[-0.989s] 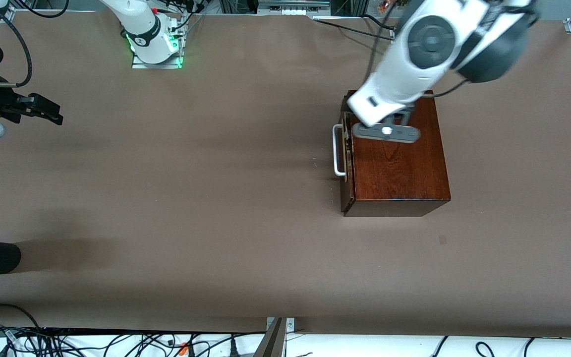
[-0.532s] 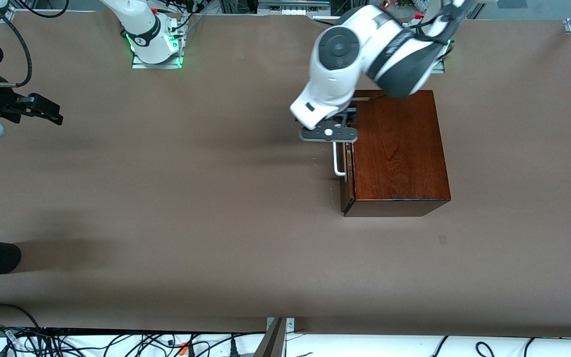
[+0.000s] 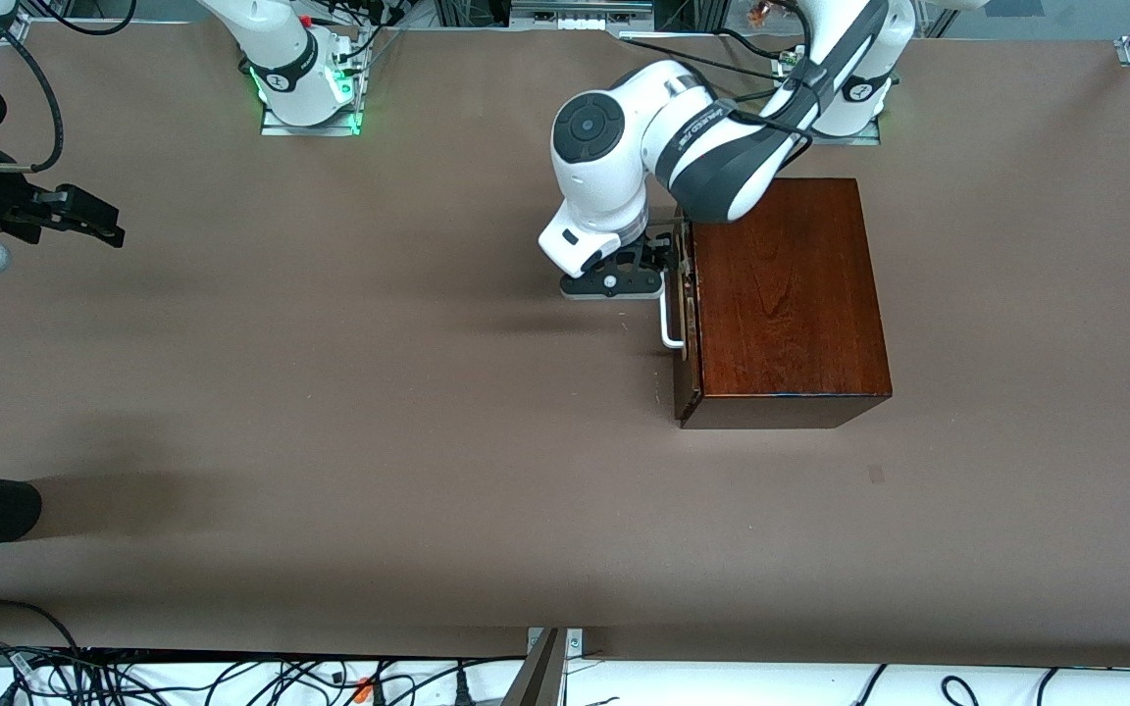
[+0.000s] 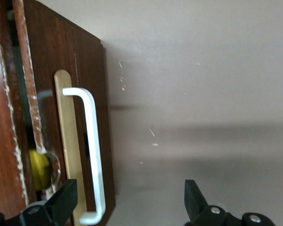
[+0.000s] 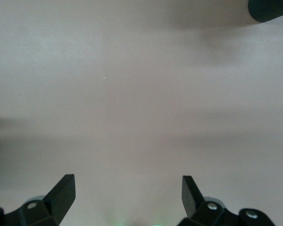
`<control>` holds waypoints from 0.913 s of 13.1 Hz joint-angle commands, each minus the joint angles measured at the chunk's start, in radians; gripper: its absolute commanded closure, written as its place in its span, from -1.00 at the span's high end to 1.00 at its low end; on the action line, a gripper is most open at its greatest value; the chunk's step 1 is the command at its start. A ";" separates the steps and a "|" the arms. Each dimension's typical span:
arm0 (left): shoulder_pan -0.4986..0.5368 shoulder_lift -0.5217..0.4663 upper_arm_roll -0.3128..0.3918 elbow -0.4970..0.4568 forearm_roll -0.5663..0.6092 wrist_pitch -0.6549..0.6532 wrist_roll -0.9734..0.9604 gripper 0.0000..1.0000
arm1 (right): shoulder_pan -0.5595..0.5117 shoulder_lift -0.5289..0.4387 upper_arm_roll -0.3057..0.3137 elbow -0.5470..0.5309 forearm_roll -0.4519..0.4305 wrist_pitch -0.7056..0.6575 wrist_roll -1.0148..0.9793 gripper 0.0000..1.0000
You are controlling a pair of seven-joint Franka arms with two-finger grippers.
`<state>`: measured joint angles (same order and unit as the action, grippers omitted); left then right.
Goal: Open drawer, take yellow block, close drawer
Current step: 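Move the left gripper to the white drawer handle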
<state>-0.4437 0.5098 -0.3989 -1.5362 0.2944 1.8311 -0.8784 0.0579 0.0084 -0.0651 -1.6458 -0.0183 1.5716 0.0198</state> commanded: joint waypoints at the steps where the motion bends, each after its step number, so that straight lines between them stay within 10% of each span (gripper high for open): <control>1: -0.010 0.027 0.005 0.013 0.063 0.000 -0.016 1.00 | -0.015 0.007 0.013 0.023 0.003 -0.008 -0.009 1.00; 12: -0.004 0.026 0.011 -0.071 0.104 0.022 -0.059 1.00 | -0.015 0.007 0.013 0.023 0.001 -0.008 -0.009 1.00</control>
<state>-0.4442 0.5444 -0.3870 -1.5811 0.3632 1.8422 -0.9169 0.0579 0.0083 -0.0651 -1.6457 -0.0183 1.5716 0.0198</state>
